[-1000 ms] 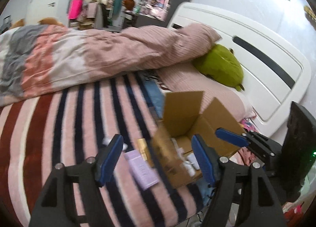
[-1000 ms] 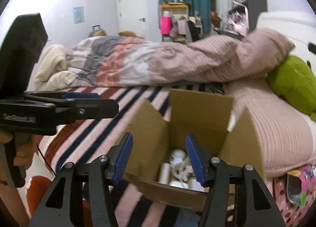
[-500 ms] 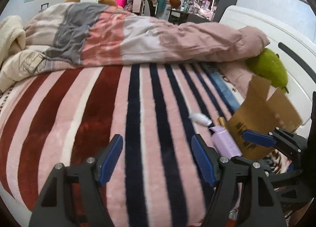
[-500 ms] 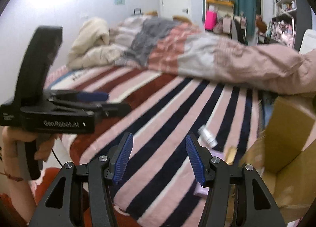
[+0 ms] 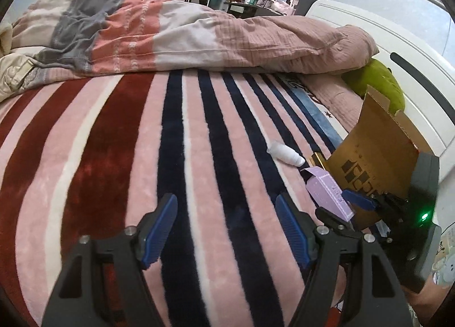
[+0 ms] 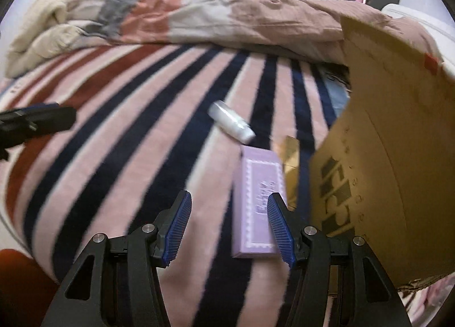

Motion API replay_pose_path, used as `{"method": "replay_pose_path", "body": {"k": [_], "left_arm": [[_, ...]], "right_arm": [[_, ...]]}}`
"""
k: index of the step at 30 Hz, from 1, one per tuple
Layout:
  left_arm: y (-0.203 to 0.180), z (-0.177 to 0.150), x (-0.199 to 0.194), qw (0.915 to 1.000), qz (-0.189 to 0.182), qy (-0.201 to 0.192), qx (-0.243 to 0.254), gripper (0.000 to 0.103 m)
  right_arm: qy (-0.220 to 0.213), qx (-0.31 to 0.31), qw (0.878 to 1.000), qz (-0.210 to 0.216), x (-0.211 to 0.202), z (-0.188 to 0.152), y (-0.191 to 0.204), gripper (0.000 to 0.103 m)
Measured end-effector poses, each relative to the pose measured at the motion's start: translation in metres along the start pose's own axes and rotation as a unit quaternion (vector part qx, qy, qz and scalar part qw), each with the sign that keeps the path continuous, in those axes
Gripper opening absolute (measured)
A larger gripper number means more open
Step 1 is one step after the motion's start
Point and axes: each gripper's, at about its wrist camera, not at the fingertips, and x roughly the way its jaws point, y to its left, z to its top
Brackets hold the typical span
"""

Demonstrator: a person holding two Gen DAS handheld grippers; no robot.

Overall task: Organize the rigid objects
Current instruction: 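Grasp the purple 'Enjoy traveling' box with the right gripper, then carry the purple box into the cardboard box and release it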

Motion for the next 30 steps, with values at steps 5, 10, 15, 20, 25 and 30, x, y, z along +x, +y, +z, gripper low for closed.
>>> {"method": "replay_pose_path", "body": {"k": [5, 10, 15, 20, 25, 30], "left_arm": [[0.004, 0.000, -0.004, 0.9998, -0.006, -0.009, -0.015, 0.069], [0.008, -0.002, -0.004, 0.9998, 0.000, -0.005, -0.018, 0.069], [0.012, -0.003, -0.004, 0.9996, 0.000, -0.003, -0.027, 0.069], [0.012, -0.004, -0.001, 0.9995, -0.014, 0.002, -0.030, 0.069], [0.009, -0.004, 0.005, 0.9987, -0.040, 0.012, -0.028, 0.069], [0.001, 0.003, -0.005, 0.9956, -0.087, 0.005, -0.034, 0.069]], "right_arm": [[0.019, -0.043, 0.996, -0.074, 0.017, -0.002, 0.005, 0.052], [0.024, -0.047, 0.996, -0.075, 0.021, -0.009, 0.003, 0.042], [0.003, -0.045, 0.999, -0.005, 0.005, -0.008, 0.014, 0.037], [-0.005, -0.069, 0.994, 0.081, -0.009, -0.006, 0.041, 0.037], [-0.025, -0.076, 0.991, 0.109, -0.020, -0.002, 0.053, 0.037], [-0.080, -0.069, 0.985, 0.138, -0.057, 0.008, 0.047, 0.033]]}}
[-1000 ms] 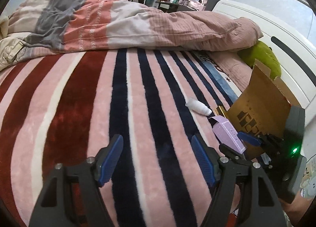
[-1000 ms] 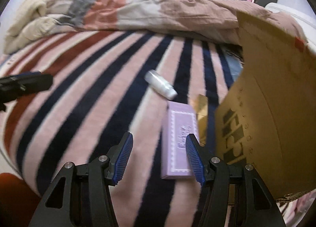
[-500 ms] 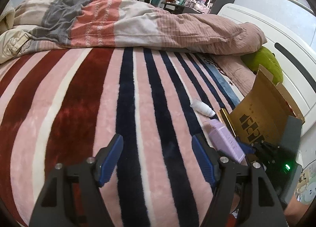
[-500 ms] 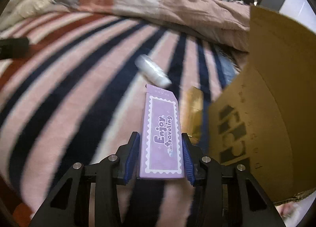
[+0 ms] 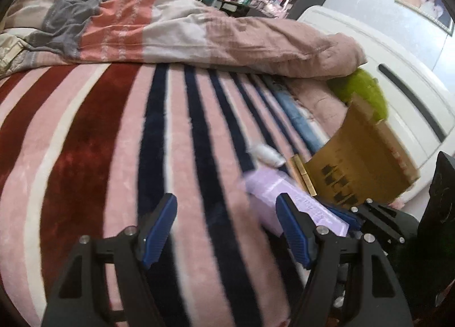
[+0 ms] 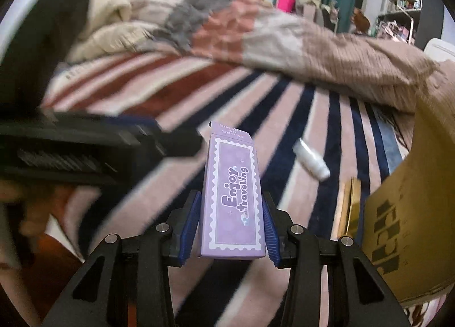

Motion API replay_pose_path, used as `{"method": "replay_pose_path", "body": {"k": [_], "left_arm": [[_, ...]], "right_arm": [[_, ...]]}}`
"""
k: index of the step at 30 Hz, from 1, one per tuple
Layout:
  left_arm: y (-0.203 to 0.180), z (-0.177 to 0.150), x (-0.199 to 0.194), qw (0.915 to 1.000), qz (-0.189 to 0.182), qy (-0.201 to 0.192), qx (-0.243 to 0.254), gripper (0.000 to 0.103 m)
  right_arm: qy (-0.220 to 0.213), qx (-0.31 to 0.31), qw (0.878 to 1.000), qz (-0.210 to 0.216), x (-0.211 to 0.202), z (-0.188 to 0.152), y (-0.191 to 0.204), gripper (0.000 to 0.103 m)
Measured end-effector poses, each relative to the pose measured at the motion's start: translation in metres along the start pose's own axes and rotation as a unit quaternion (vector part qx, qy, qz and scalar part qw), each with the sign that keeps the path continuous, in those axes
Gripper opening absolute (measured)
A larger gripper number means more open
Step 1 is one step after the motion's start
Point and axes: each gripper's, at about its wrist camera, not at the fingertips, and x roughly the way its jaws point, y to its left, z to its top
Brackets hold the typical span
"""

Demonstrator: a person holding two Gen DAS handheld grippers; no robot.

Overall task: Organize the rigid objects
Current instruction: 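Carry the purple box into the cardboard box and release it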

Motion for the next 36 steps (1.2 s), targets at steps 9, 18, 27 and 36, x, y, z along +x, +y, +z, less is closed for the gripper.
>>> {"method": "replay_pose_path", "body": {"k": [9, 18, 27, 36], "left_arm": [[-0.039, 0.018, -0.032, 0.9989, -0.041, -0.023, 0.004, 0.069], [-0.074, 0.035, -0.042, 0.9956, -0.092, -0.016, -0.001, 0.068], [-0.167, 0.087, -0.028, 0.9910, -0.105, -0.002, 0.084, 0.053], [-0.252, 0.105, 0.062, 0.9764, -0.129, 0.099, 0.142, 0.053]], "right_arm": [[-0.042, 0.005, 0.998, 0.037, -0.028, 0.015, -0.018, 0.033], [-0.117, 0.014, 0.990, 0.083, -0.063, 0.017, -0.034, 0.033], [-0.195, 0.038, 0.979, 0.053, -0.119, 0.026, -0.092, 0.033], [-0.142, 0.078, 0.987, -0.021, -0.131, 0.007, -0.180, 0.033]]}}
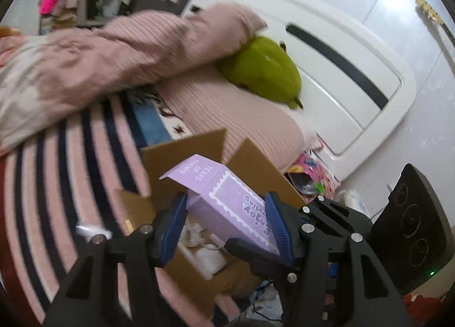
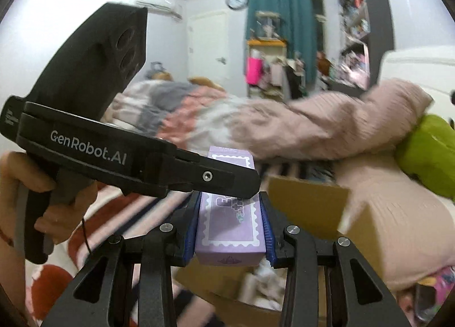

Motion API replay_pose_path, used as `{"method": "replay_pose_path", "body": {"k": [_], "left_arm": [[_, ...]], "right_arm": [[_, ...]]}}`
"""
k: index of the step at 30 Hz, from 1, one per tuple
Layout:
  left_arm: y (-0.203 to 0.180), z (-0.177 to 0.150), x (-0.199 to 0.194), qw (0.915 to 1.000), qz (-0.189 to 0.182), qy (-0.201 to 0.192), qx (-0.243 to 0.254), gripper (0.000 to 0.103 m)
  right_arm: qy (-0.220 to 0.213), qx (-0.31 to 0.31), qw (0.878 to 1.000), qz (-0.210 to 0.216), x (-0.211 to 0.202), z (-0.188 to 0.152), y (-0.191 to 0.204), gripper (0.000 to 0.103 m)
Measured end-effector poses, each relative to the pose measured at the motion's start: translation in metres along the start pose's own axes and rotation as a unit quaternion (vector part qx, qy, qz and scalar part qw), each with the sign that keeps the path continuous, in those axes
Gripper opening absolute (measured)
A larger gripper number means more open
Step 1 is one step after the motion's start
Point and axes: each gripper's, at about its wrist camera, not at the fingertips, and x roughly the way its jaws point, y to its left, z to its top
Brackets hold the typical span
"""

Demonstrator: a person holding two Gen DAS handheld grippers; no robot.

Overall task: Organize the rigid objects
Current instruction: 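Carry the purple box into the cardboard box and release it, then move the right gripper to the white bottle and grasp it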

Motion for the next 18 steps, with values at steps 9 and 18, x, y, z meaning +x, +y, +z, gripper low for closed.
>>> {"method": "replay_pose_path", "body": {"k": [9, 18], "left_arm": [[-0.015, 0.006, 0.039, 0.9973, 0.038, 0.058, 0.022, 0.061], [0.005, -0.007, -0.029, 0.9957, 0.091, 0.009, 0.018, 0.069]], "right_arm": [[0.081, 0.045, 0.995, -0.022, 0.014, -0.017, -0.043, 0.039], [0.065, 0.025, 0.998, -0.003, 0.003, -0.012, -0.016, 0.056]]}}
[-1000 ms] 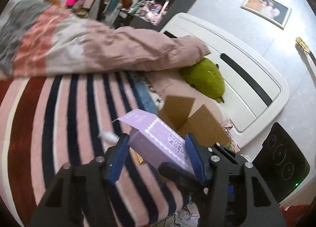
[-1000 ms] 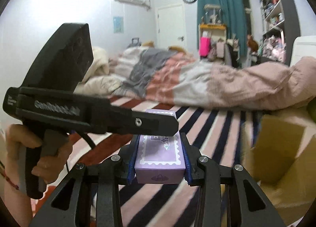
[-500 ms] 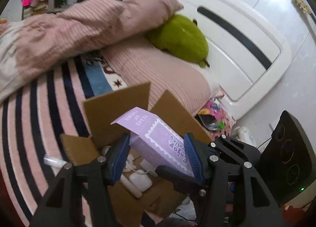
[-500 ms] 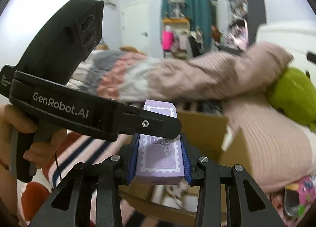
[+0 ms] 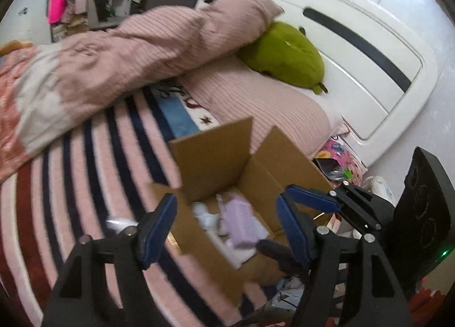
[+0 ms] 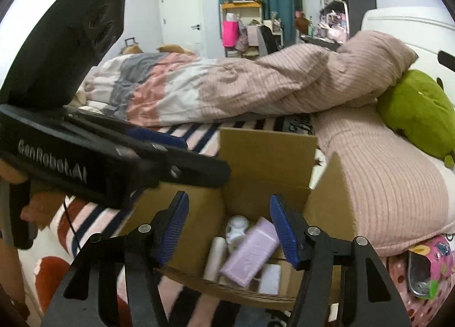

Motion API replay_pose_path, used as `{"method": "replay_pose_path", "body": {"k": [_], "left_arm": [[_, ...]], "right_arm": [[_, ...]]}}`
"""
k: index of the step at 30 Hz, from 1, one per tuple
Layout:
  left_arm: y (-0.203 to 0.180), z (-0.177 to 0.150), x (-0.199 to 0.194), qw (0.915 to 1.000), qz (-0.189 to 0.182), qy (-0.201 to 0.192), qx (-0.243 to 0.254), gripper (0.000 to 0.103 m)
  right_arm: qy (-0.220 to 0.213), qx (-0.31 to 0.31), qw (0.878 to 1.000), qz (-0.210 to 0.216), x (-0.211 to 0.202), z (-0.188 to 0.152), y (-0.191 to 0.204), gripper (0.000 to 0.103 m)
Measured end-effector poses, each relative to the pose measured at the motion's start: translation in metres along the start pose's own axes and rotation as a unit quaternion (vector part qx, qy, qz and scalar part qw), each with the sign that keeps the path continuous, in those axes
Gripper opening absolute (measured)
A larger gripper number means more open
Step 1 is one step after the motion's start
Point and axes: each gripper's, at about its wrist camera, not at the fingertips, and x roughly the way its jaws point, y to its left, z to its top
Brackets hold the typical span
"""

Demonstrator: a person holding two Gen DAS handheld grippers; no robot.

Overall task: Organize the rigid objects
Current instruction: 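Move the right gripper to the white bottle and grasp it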

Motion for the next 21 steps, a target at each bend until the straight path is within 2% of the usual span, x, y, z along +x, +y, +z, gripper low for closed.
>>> {"method": "replay_pose_path", "body": {"k": [4, 5, 6, 8, 11, 15, 19, 21], "left_arm": [[0.033, -0.021, -0.046, 0.9978, 0.050, -0.042, -0.012, 0.069], [0.044, -0.030, -0.058, 0.9963, 0.066, -0.053, -0.014, 0.072], [0.054, -0.038, -0.066, 0.9950, 0.077, -0.061, -0.018, 0.079], [0.075, -0.054, -0.077, 0.9920, 0.098, -0.075, -0.026, 0.084], [0.118, -0.084, -0.082, 0.9878, 0.122, -0.082, -0.051, 0.084], [0.167, -0.115, -0.067, 0.9853, 0.110, -0.088, -0.096, 0.084], [0.203, -0.138, -0.031, 0.9836, 0.070, -0.086, -0.142, 0.084], [0.216, -0.144, -0.009, 0.9823, 0.061, -0.060, -0.167, 0.084]], "right_arm": [[-0.029, -0.028, 0.998, 0.046, -0.008, 0.007, 0.035, 0.056], [-0.032, -0.034, 0.997, 0.057, -0.010, 0.008, 0.046, 0.056], [-0.033, -0.039, 0.997, 0.065, -0.009, 0.008, 0.057, 0.056], [-0.034, -0.053, 0.995, 0.075, -0.004, 0.008, 0.084, 0.056], [-0.026, -0.080, 0.992, 0.093, 0.010, 0.003, 0.119, 0.056], [0.020, -0.094, 0.988, 0.119, 0.060, -0.009, 0.157, 0.056], [0.073, -0.084, 0.989, 0.100, 0.117, -0.029, 0.165, 0.056], [0.080, -0.077, 0.991, 0.079, 0.141, -0.036, 0.160, 0.056]]}}
